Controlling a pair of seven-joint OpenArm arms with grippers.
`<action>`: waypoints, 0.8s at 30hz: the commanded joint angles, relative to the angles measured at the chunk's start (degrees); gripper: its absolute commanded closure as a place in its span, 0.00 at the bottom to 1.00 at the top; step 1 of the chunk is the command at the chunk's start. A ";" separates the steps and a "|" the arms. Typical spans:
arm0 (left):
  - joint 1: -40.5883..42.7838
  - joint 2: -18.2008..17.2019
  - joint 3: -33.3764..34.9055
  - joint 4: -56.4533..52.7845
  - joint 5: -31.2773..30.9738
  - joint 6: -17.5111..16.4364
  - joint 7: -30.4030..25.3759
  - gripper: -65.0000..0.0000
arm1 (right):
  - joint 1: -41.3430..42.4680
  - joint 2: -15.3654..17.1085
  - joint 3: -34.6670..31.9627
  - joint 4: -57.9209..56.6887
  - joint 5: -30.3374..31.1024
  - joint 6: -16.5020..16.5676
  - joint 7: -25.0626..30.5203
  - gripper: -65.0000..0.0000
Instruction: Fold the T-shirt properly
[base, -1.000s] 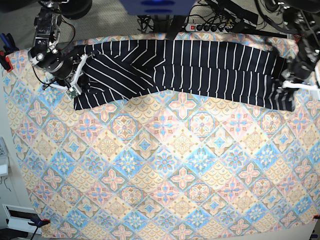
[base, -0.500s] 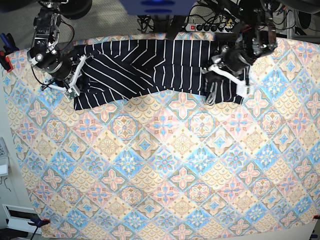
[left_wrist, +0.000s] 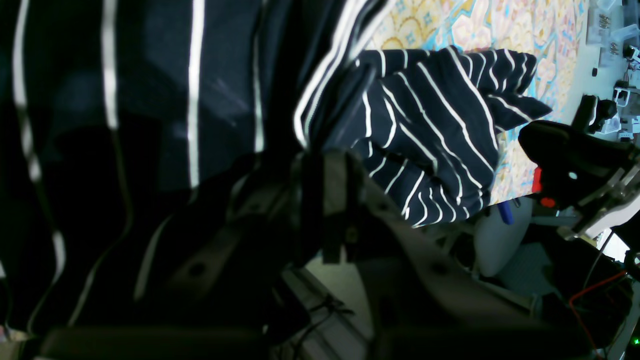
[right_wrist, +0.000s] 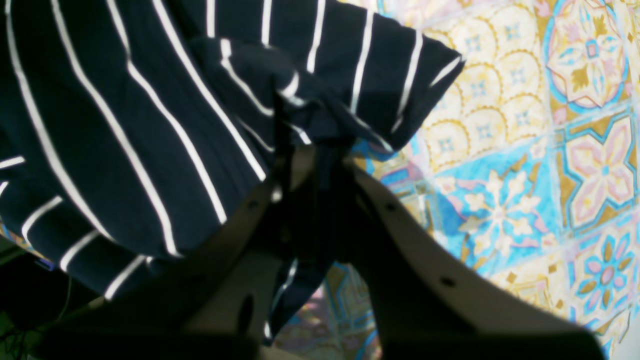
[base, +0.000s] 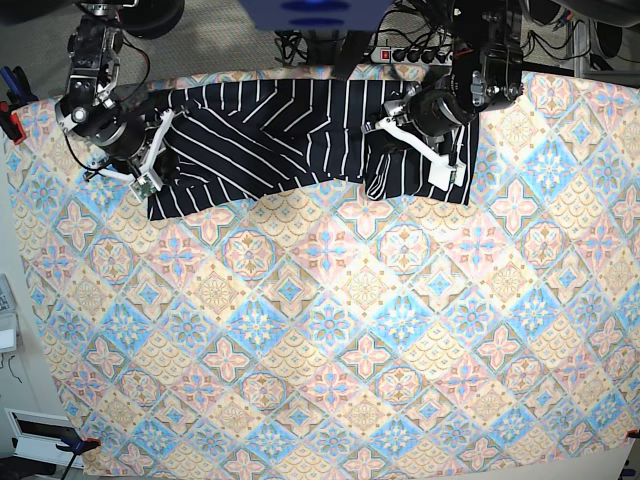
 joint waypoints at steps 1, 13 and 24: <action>0.22 -0.15 0.04 0.86 -0.77 -0.38 -0.39 0.92 | 0.24 0.74 0.36 1.15 0.29 -0.07 0.93 0.91; -1.45 -4.64 -0.48 1.21 -5.87 -0.64 4.09 0.64 | 0.24 0.74 0.36 1.24 0.29 -0.07 0.93 0.91; -0.92 -12.20 -17.54 0.77 -10.09 -0.73 4.53 0.63 | 0.24 0.74 0.36 1.32 0.38 -0.07 0.84 0.91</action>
